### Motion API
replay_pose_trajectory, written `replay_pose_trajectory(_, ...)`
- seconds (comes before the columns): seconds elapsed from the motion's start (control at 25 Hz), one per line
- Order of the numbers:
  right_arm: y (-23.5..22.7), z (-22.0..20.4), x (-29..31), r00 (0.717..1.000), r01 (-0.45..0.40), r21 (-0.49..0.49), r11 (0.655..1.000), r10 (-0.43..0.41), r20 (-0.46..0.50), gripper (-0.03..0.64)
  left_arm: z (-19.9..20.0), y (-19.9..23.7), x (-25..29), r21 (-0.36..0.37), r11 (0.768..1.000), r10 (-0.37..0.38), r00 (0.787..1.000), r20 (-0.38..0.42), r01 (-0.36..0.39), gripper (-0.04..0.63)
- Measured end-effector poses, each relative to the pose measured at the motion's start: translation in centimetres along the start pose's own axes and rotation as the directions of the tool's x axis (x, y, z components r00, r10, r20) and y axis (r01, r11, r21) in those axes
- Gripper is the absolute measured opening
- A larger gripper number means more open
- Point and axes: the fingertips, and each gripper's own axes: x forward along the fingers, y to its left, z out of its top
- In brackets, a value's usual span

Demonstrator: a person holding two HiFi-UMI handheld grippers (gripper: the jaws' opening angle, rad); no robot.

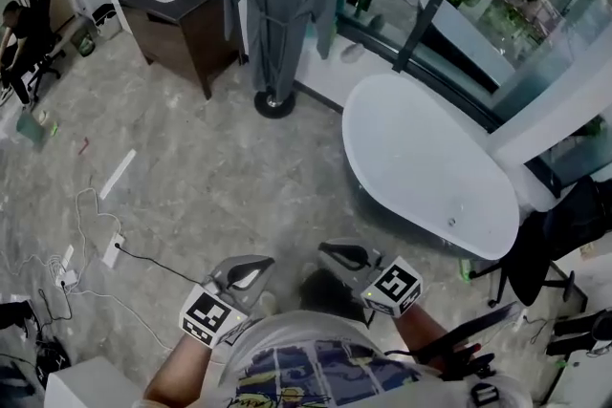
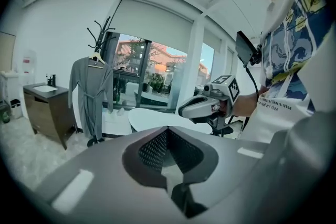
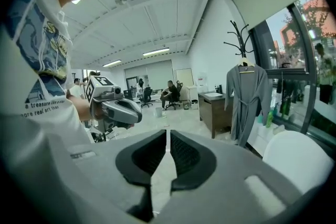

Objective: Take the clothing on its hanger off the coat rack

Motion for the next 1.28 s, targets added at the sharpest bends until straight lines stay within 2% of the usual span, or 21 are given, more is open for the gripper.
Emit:
replay_pose_trajectory(0.12,-3.5,0.7,1.7,1.000,-0.005,0.002,1.000,0.005,-0.003,0.045,1.7,3.0,1.8,0.008,1.000,0.022,0.998,0.053,-0.023,0.002)
replay_pose_trajectory(0.24,-7.3,2.0,4.2,1.000,-0.025,0.005,1.000,0.025,0.010,0.063,3.5,6.9,3.6,-0.016,0.998,0.065,0.995,0.073,-0.064,0.003)
replay_pose_trajectory(0.36,-11.2,4.0,6.9,0.998,-0.061,-0.027,0.998,0.062,0.010,0.074,5.6,10.5,5.4,-0.023,0.995,0.104,0.991,0.086,-0.102,0.003)
replay_pose_trajectory(0.52,-17.3,7.1,9.4,0.994,-0.105,-0.071,0.992,0.107,0.018,0.084,9.3,15.0,9.3,0.007,0.991,0.129,0.988,0.085,-0.130,0.018)
replay_pose_trajectory(0.68,-23.9,8.8,11.3,0.993,-0.114,-0.109,0.987,0.116,0.006,0.091,12.8,19.1,13.2,-0.007,0.989,0.147,0.982,0.121,-0.147,0.025)
replay_pose_trajectory(0.84,-28.8,10.3,13.6,0.995,-0.097,-0.106,0.990,0.097,0.003,0.095,15.2,22.3,15.2,-0.002,0.989,0.149,0.981,0.123,-0.150,0.026)
replay_pose_trajectory(1.0,-33.1,12.1,17.0,0.998,-0.062,-0.119,0.991,0.062,-0.001,0.095,15.8,27.1,15.3,-0.023,0.989,0.151,0.980,0.128,-0.149,0.027)
replay_pose_trajectory(1.28,-40.3,18.7,22.8,0.998,0.053,-0.152,0.987,-0.050,0.026,0.095,18.3,35.9,15.1,-0.010,0.996,0.084,0.991,0.107,-0.083,0.026)
